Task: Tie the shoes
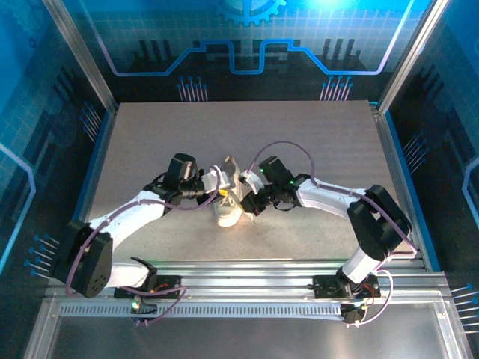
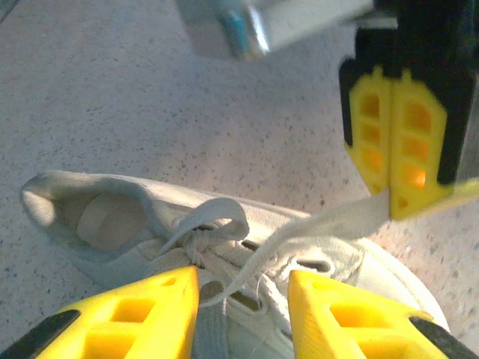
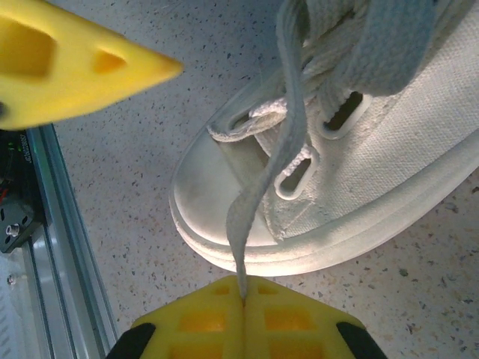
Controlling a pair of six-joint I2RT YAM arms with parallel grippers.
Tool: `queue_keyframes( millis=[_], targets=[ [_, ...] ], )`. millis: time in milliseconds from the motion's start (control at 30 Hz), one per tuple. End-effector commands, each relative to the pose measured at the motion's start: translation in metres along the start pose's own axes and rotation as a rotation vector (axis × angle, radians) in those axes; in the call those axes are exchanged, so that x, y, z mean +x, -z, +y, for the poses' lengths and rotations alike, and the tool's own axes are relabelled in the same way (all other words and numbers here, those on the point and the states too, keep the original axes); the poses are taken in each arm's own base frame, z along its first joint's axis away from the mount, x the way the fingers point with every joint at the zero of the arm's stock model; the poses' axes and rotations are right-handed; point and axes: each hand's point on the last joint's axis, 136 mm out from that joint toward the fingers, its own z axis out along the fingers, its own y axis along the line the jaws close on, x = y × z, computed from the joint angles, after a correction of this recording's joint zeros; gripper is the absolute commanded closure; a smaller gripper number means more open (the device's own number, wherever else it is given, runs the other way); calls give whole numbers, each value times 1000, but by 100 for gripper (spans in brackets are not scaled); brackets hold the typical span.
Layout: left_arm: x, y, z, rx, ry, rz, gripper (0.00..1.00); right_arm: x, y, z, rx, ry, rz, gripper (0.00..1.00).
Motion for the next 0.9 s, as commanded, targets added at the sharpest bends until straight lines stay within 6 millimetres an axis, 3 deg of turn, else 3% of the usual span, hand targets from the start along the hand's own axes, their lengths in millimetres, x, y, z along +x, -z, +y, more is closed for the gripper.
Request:
queue_keyframes(
  millis=[0, 733, 867],
  targets=[
    [5, -5, -7, 87, -164, 45, 65, -6, 1, -1, -11, -18, 4, 98],
    [17, -22, -17, 114, -192, 61, 71, -5, 2, -1, -29, -24, 7, 98],
    [13, -20, -14, 82, -203, 41, 66, -2, 3, 0, -35, -18, 10, 98]
  ],
)
